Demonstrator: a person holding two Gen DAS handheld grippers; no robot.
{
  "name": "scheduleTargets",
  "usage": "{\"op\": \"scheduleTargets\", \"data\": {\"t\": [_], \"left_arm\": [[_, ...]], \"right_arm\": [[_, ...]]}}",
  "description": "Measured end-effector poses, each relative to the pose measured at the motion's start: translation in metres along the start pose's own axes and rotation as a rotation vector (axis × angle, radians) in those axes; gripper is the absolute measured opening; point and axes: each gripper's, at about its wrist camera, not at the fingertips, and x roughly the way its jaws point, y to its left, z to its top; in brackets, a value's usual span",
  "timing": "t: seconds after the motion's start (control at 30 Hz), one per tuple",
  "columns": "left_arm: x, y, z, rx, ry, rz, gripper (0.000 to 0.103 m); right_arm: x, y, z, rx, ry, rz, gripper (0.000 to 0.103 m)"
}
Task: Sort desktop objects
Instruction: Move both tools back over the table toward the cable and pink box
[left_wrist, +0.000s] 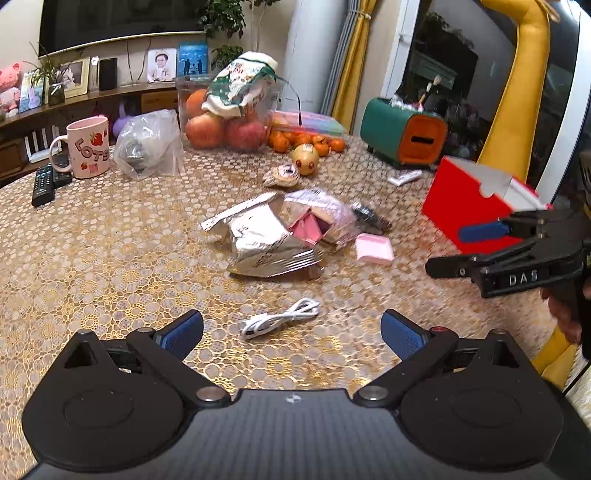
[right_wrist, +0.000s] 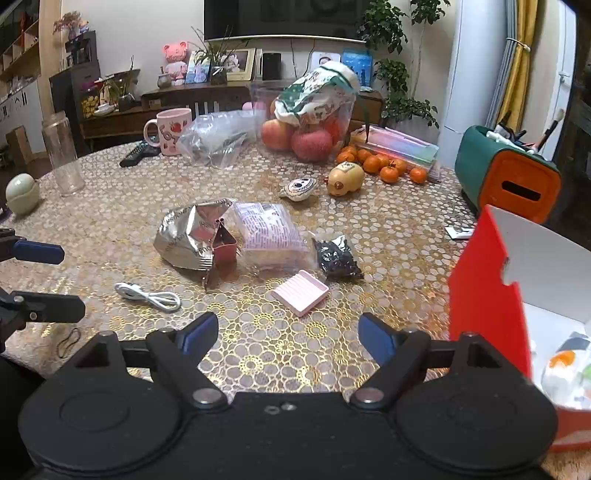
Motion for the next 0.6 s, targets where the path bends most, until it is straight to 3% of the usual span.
{"op": "scheduleTargets", "data": {"t": [0.37,0.6], "left_arm": [[0.048,0.012,-0.007,0.062,0.066,-0.006,0.103],[0.065,0.011,-0.008,0.099,0.063,0.028,0.103]], "right_arm": [[0.054,-0.014,0.003,-0.012,0.039,-0.001,0.083],[0.078,-0.018,0.003,-0.002,0.043,0.007,0.082]]}}
